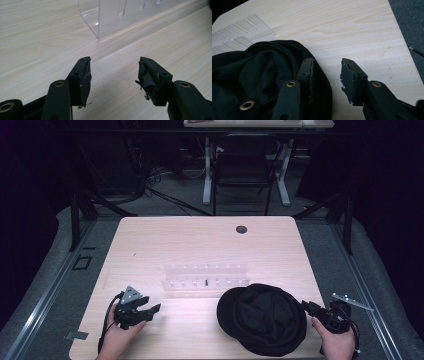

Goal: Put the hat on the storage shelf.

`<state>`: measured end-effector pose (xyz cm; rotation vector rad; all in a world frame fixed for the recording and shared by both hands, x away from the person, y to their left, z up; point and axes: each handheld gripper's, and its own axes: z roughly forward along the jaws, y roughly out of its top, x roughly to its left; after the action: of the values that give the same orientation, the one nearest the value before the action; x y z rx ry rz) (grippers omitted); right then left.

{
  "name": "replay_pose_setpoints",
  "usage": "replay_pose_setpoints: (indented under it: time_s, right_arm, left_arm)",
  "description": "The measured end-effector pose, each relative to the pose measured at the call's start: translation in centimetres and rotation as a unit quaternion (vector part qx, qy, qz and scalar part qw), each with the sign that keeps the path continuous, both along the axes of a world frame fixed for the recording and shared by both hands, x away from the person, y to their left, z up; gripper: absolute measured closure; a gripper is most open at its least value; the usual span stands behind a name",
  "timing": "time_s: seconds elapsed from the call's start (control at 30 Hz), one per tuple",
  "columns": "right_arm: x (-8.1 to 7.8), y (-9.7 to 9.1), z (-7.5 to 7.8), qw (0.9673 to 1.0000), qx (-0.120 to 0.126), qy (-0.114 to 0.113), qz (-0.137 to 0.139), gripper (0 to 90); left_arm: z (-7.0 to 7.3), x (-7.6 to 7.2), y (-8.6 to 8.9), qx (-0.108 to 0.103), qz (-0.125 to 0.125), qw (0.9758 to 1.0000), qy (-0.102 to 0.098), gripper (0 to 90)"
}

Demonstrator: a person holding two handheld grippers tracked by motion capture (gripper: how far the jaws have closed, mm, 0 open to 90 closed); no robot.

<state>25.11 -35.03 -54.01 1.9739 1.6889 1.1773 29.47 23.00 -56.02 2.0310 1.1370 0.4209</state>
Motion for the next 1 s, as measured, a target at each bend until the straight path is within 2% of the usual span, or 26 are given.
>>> replay_pose_setpoints:
  time_s: [0.1,0.23,0.4,0.47,0.6,0.73,0.8,0.97,1.0]
  right_arm:
    - [0.0,0.0,0.1,1.0000,0.008,-0.002,-0.003,63.0]
    - [-0.1,0.0,0.3,1.0000,-0.006,0.001,0.002,63.2]
    - [0.0,0.6,0.8,1.0000,-0.009,-0.001,-0.003,63.5]
    - [0.2,0.7,1.4,0.9996,-0.017,0.019,0.009,64.7]
    - [0.4,1.2,2.0,0.9993,-0.020,0.028,0.012,65.1]
    - [0.3,1.4,2.8,0.9973,-0.036,0.055,0.032,65.5]
    - [0.4,1.5,2.9,0.9982,-0.023,0.047,0.031,66.1]
    - [0.4,1.2,3.5,0.9963,-0.022,0.075,0.036,67.5]
    - [0.4,1.2,3.7,0.9952,-0.021,0.088,0.037,67.6]
  left_arm:
    - [0.0,0.1,0.0,-0.001,0.001,1.0000,0.002,43.6]
    - [0.1,0.0,0.0,-0.004,0.003,1.0000,-0.002,43.6]
    - [0.2,0.0,0.0,-0.008,0.003,1.0000,-0.001,43.6]
    - [0.2,0.0,0.0,-0.007,0.003,1.0000,0.000,43.4]
    - [0.2,0.0,0.0,-0.008,0.000,1.0000,-0.001,43.4]
    - [0.2,-0.2,0.1,-0.009,-0.001,1.0000,-0.004,43.4]
    - [0.3,-0.2,0.2,-0.008,0.001,1.0000,-0.004,43.4]
    - [0.4,-0.2,0.4,-0.012,0.002,0.9999,-0.002,43.4]
    - [0.4,-0.1,0.4,-0.013,0.001,0.9999,0.000,43.5]
